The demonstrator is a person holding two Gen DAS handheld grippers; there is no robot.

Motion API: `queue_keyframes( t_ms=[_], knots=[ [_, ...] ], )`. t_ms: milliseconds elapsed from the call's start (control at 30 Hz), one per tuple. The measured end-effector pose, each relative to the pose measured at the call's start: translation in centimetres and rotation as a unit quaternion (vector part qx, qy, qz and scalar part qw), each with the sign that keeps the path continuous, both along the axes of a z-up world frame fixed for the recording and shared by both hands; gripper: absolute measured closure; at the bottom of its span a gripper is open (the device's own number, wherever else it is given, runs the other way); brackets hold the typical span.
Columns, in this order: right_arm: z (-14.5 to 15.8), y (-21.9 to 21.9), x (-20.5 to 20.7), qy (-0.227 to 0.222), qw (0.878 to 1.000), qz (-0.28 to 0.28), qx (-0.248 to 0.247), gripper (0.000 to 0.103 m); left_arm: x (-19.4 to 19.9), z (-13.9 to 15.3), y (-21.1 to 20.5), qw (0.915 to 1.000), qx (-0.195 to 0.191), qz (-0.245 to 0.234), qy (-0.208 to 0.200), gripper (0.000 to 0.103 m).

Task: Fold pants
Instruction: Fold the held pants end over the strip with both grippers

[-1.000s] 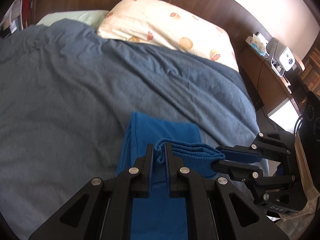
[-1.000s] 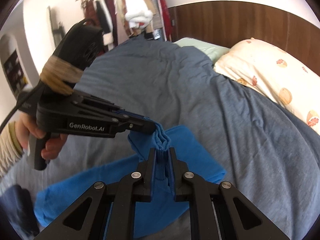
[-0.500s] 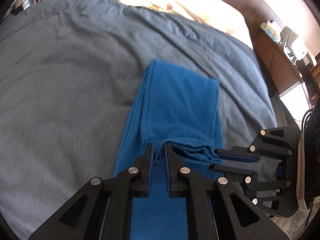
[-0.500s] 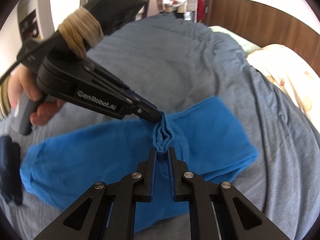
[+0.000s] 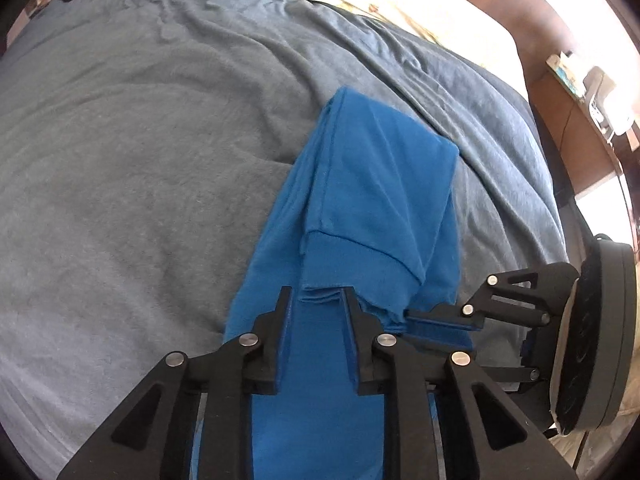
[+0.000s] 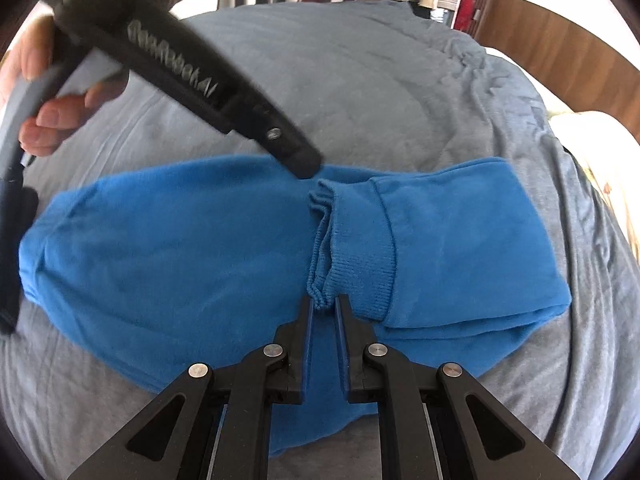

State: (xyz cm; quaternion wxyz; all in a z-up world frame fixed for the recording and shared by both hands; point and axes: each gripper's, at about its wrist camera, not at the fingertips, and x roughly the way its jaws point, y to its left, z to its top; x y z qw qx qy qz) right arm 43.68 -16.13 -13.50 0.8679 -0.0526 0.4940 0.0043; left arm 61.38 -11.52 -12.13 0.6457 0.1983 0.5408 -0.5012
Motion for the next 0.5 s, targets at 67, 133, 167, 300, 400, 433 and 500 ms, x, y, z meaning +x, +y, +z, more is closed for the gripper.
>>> queue_keyframes(
  t_ms=[67, 133, 167, 300, 400, 433, 500],
  knots=[
    [-0.4, 0.3, -0.1, 0.012, 1.0, 0.015, -0.005, 0.091, 0.0, -0.3, -0.1, 1.0, 0.005, 0.001, 0.004, 0.08],
    [-0.6, 0.9, -0.5, 0.019, 0.999, 0.029, -0.004, 0.091, 0.0, -0.2, -0.2, 1.0, 0.006, 0.006, 0.002, 0.08],
    [-0.4, 1.0, -0.8, 0.018, 0.999, 0.031, -0.003, 0.091, 0.1, 0.0, -0.2, 0.9999, 0.002, 0.014, -0.001, 0.08],
    [2.9, -1.0, -1.9, -0.035, 0.999, -0.033, 0.016, 0.091, 0.2, 1.0, -0.6, 0.9994, -0.019, 0.025, -0.011, 0.071],
    [3.8, -2.6, -1.4, -0.048, 0.995, -0.087, 0.027, 0.09, 0.5, 0.8, -1.6, 0.9981, -0.039, 0.04, 0.026, 0.071],
    [3.6, -3.1, -0.9, -0.045, 0.994, -0.097, 0.035, 0.09, 0.5, 0.7, -2.0, 0.9981, -0.039, 0.041, 0.026, 0.071],
    [3.0, -3.4, -0.2, -0.042, 0.993, -0.103, 0.035, 0.09, 0.2, 0.1, -2.9, 0.9988, -0.031, 0.031, 0.022, 0.072]
  ],
)
